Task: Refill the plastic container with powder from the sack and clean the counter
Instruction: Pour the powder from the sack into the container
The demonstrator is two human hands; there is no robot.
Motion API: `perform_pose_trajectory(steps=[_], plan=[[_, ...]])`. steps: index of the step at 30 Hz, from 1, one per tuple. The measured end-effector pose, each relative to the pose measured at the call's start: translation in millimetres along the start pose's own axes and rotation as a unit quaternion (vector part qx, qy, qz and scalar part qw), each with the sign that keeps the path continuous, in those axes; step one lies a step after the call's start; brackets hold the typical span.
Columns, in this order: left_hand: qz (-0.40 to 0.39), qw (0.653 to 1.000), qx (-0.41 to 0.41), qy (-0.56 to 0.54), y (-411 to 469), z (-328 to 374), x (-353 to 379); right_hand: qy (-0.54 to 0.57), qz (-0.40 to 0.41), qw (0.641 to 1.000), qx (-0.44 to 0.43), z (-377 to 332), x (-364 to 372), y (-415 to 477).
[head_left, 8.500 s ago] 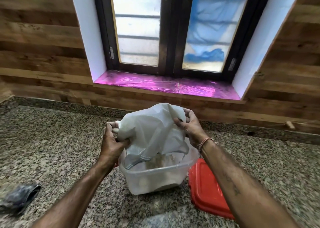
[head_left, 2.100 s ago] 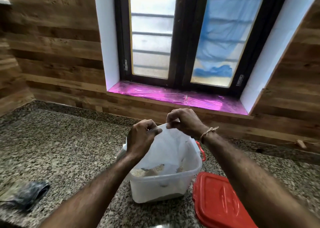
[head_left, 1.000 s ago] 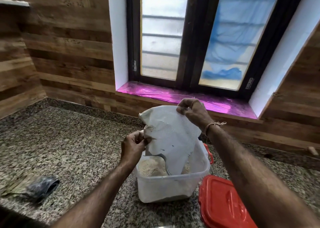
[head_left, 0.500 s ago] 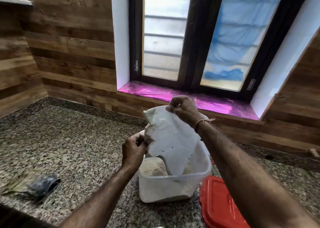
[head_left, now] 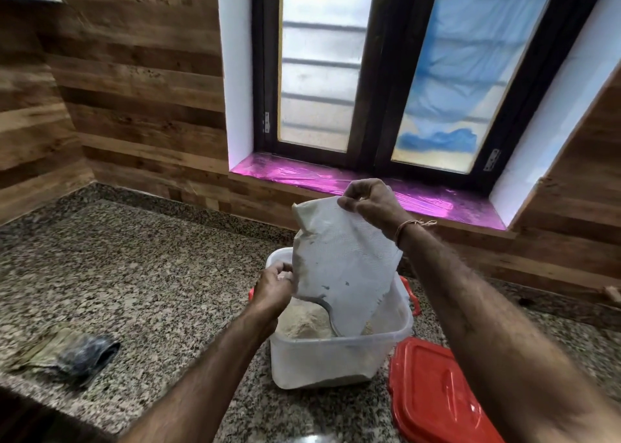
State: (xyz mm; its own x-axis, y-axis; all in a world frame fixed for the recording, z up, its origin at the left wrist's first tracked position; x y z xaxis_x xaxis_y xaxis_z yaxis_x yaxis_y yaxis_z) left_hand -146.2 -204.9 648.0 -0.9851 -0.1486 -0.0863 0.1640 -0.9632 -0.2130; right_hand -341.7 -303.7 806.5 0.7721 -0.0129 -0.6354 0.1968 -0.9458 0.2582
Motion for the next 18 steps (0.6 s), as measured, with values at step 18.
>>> perform_pose_trajectory(steps=[18], plan=[[0.148, 0.872, 0.21, 0.416, -11.3, -3.5, -13.9, 0.047, 0.08, 0.995, 0.021, 14.7, -22.3, 5.8]])
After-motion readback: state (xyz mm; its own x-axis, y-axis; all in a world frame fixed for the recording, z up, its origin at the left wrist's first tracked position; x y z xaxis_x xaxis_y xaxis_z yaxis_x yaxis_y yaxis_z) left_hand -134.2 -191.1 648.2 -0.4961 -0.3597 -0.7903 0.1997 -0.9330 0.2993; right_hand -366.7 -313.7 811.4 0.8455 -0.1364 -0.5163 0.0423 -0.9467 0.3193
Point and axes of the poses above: each hand's wrist, its own y-axis towards the middle knuckle, its own x-axis out of the palm, z = x × y, the point moved 5 cm from there along y, towards the middle knuckle, and after that the axes turned 4 degrees about -y, right-handed, at the moved point
